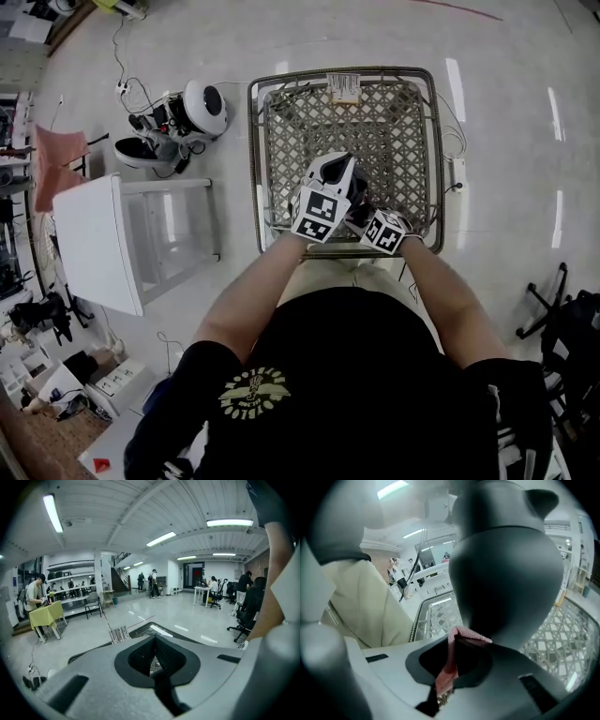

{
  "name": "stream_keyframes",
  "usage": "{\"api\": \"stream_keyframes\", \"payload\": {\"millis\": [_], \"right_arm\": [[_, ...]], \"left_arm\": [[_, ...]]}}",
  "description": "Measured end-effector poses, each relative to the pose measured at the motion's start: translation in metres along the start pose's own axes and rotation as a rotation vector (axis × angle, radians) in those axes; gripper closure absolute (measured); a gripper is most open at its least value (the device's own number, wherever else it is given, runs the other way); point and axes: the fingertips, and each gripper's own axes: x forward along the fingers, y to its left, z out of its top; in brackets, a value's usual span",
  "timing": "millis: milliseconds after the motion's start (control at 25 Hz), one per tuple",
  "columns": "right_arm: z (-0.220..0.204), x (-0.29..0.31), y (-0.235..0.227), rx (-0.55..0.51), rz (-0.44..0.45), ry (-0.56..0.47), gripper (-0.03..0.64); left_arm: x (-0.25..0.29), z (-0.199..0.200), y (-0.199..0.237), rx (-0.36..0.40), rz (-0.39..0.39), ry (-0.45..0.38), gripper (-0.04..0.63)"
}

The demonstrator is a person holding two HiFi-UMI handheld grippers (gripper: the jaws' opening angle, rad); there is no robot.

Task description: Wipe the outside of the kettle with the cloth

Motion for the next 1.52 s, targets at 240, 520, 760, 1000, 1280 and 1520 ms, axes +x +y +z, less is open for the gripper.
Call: {"api": "stream_keyframes", "payload": {"millis": [240,520,760,1000,1280,1520], "right_arm": [[-0.012,-0.009,-0.014,-0.015,-0.005,0.032,0.595],[-0.033,-0.033,-0.077,-0.026,-0.11,0.116,0.594],[-0.026,-0.057,-0.12,0.008,-0.241,0.1,0.594],[-0.052,-0.092,-0.139,0.07,-0.32,0.147,0.594],[-0.085,-0.133,-0.14,0.192,-0.404,0.194,0.594],[-0.077,-0.164,-0.124,0.23,-0.445,0.143,0.471]], "left_arm": [[0.0,0.002,-0.001,-0.004,-0.005,-0.004,0.588],[-0.001,0.001,0.001,-0.007,-0.004,-0.004,0.588],[-0.001,-0.001,0.0,-0.008,-0.01,-0.003,0.588],[-0.001,-0.001,0.001,-0.012,-0.008,-0.007,0.588],[0.001,0.0,0.0,-0.012,-0.024,0.005,0.588],[-0.015,0.011,0.019,-0.162,0.025,-0.037,0.588]]}}
